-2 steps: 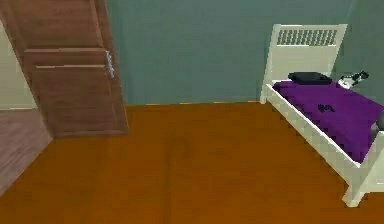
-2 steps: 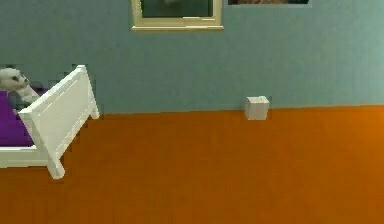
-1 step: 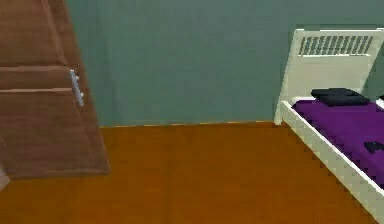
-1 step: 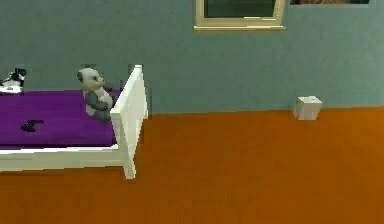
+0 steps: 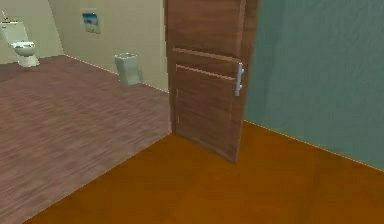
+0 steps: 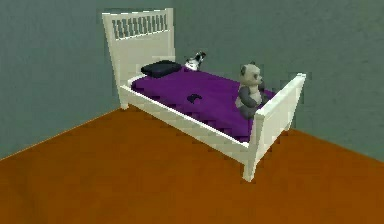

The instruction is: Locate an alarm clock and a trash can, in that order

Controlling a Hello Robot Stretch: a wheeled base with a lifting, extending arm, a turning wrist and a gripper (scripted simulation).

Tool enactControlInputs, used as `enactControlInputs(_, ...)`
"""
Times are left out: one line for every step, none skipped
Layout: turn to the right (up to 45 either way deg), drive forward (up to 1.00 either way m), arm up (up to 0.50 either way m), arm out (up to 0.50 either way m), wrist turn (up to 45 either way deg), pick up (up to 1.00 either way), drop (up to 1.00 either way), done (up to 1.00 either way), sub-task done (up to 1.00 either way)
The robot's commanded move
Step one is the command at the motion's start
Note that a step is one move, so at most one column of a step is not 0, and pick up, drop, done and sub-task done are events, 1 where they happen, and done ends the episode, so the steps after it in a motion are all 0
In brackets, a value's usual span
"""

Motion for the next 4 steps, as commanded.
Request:
enactControlInputs(-3.0,0.00,0.00,0.00,0.0,0.00,0.00,0.00,0.00)
enactControlInputs(0.0,0.50,0.00,0.00,0.0,0.00,0.00,0.00,0.00)
enactControlInputs(-24.0,0.00,0.00,0.00,0.0,0.00,0.00,0.00,0.00)
enactControlInputs(0.0,1.00,0.00,0.00,0.0,0.00,0.00,0.00,0.00)
